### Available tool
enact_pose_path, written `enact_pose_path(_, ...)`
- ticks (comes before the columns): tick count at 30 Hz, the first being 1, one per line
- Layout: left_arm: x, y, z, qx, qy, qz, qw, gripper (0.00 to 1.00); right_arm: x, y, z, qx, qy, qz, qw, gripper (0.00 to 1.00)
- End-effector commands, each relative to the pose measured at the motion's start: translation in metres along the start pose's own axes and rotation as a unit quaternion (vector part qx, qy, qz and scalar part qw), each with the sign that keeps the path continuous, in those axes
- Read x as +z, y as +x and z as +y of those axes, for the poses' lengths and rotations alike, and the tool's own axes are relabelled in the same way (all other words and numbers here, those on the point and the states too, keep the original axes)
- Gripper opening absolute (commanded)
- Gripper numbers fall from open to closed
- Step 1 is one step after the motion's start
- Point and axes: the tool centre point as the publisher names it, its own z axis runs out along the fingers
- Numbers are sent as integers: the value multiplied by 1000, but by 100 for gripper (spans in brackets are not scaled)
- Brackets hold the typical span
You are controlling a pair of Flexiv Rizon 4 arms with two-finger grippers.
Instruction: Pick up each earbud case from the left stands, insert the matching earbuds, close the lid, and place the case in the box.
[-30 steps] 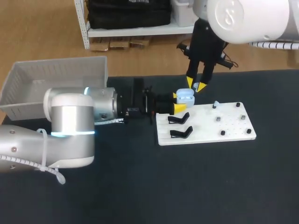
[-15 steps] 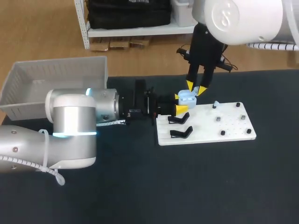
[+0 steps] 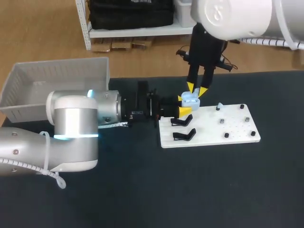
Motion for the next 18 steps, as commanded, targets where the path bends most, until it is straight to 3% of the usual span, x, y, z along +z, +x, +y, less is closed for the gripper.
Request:
enact_pose_path(1, 1, 1, -2, 2, -4, -2, 1000, 0, 2, -2, 3, -1, 4, 2, 1000, 0)
enact_pose_path(18, 1, 1, -2, 2, -4, -2, 1000, 0, 11, -7, 2, -6, 11, 6, 1000, 0)
